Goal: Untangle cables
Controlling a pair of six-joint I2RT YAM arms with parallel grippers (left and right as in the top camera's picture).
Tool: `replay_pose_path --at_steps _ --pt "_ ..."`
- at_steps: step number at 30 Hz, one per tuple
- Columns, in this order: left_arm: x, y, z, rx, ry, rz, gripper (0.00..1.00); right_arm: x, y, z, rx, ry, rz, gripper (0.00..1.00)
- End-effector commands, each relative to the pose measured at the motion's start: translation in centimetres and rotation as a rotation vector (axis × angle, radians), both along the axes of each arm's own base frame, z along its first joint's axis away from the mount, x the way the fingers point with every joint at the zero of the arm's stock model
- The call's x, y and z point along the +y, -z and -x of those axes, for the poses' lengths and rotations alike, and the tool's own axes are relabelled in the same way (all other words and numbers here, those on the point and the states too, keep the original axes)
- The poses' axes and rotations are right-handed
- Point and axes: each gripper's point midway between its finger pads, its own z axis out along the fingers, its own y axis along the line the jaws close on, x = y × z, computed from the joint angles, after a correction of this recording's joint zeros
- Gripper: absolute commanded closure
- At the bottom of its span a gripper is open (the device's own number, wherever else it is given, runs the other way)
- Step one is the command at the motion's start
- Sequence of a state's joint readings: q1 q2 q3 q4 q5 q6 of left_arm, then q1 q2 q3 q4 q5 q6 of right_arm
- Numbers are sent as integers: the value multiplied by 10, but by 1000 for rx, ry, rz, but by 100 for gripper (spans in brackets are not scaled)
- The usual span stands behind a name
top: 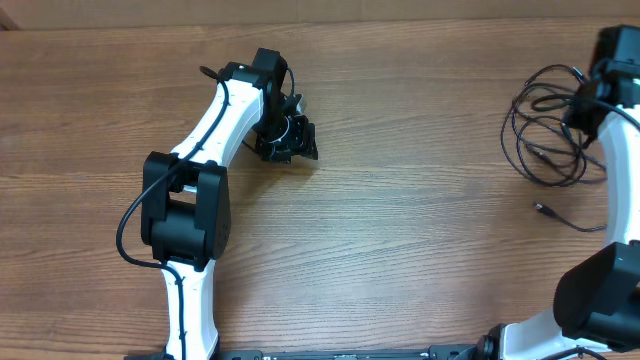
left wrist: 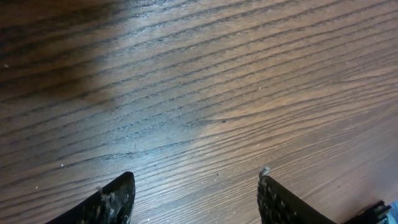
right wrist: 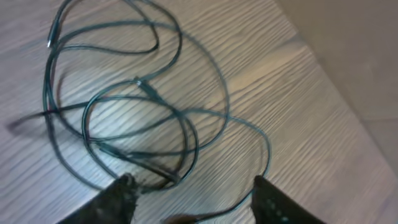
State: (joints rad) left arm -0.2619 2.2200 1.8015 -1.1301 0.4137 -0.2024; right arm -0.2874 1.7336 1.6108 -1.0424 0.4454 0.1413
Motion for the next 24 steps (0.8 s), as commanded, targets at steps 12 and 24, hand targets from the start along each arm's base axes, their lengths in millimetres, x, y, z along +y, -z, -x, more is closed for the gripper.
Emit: replay_pose_path --at_steps 12,24 --pt "-2 -20 -10 -68 7 -10 38 76 18 -13 -65 -186 -438 4" --pt "78 -104 -45 -251 -194 -400 25 196 11 -34 -44 -639 -539 0"
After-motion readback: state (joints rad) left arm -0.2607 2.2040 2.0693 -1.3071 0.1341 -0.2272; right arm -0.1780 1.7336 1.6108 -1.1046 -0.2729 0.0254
